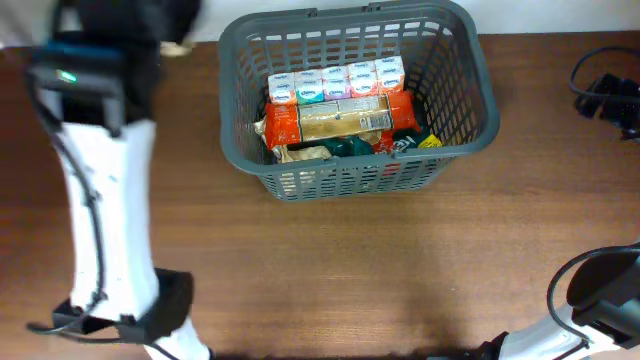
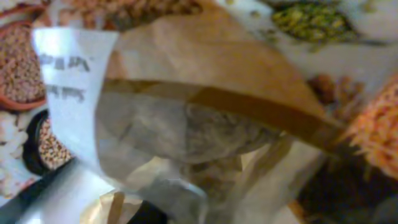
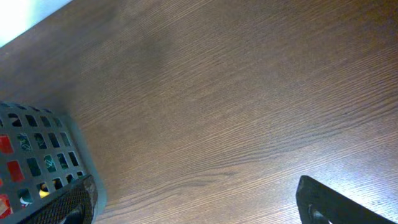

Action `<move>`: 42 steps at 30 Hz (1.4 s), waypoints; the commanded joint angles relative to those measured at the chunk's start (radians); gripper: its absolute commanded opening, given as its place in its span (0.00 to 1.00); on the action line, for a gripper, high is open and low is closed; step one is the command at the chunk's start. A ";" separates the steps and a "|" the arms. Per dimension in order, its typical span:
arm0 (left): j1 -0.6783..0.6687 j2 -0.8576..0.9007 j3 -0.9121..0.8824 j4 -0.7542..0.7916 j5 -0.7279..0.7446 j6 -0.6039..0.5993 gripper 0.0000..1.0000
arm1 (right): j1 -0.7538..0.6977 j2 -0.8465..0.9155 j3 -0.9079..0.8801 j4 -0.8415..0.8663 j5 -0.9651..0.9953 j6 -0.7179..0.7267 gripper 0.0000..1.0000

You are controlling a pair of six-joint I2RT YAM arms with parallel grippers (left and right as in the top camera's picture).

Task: Pack container
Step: 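Lower the cookie bag into the basket and release it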

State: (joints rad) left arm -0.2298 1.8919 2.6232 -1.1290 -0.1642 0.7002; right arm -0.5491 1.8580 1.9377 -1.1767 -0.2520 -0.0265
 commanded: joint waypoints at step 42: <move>-0.443 0.270 -0.044 -0.330 -0.353 -0.201 0.99 | -0.002 -0.015 -0.004 0.000 0.002 0.006 0.99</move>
State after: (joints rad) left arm -0.7029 2.1849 2.4973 -1.4574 -0.3378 0.5594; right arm -0.5491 1.8580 1.9377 -1.1767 -0.2520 -0.0261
